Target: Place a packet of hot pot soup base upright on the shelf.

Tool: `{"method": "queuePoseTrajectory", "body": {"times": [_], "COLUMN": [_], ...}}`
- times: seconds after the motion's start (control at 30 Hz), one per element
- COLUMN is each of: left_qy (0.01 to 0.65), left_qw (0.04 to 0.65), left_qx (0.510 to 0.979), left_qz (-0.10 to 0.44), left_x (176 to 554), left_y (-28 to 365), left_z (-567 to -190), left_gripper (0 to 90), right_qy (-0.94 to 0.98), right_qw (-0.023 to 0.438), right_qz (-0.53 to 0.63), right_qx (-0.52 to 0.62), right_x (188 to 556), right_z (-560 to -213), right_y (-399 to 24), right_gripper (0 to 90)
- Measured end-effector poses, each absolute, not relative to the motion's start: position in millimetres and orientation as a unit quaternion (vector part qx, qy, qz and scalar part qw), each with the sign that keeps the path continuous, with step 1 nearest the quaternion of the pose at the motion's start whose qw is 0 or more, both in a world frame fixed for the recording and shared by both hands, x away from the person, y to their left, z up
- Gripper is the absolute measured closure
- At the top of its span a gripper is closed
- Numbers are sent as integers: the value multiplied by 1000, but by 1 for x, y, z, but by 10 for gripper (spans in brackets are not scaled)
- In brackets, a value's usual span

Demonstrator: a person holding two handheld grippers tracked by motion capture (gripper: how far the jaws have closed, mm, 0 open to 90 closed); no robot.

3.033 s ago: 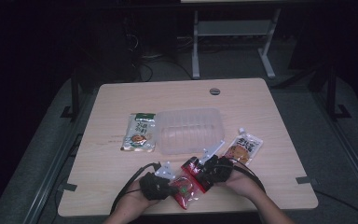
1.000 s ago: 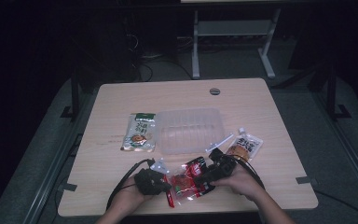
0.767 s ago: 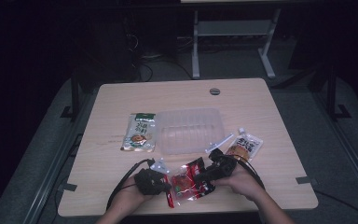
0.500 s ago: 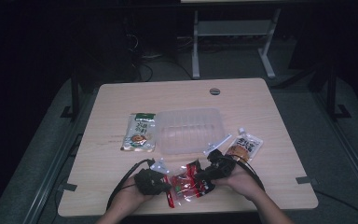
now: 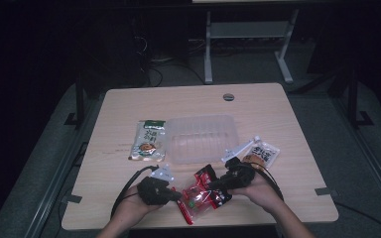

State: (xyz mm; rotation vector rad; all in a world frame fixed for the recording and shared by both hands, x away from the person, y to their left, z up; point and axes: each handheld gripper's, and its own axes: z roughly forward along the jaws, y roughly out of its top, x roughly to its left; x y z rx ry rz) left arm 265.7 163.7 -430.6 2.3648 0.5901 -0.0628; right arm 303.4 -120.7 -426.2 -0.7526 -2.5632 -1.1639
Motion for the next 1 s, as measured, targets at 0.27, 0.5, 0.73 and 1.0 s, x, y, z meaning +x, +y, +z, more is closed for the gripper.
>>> {"method": "queuePoseTrajectory", "body": {"times": [0.27, 0.5, 0.73, 1.0], "left_qy": [219, 227, 250, 248], "left_qw": [353, 342, 347, 358], "left_qx": [910, 912, 904, 899], "left_qz": [-6, 13, 25, 34], "left_x": [270, 270, 264, 268], "left_y": [179, 193, 215, 224], "left_z": [-425, -424, -430, -433], "left_gripper": [700, 411, 293, 229], "right_qy": [-870, -863, -861, -863], "right_qw": [96, 76, 65, 44], "right_qz": [-415, -433, -438, -439], "right_qx": [-249, -249, -249, -245], "right_x": [301, 300, 299, 298], "right_z": [-407, -392, -383, -370], "right_y": [-129, -137, -142, -146], "right_gripper": [900, 900, 900, 900]}}
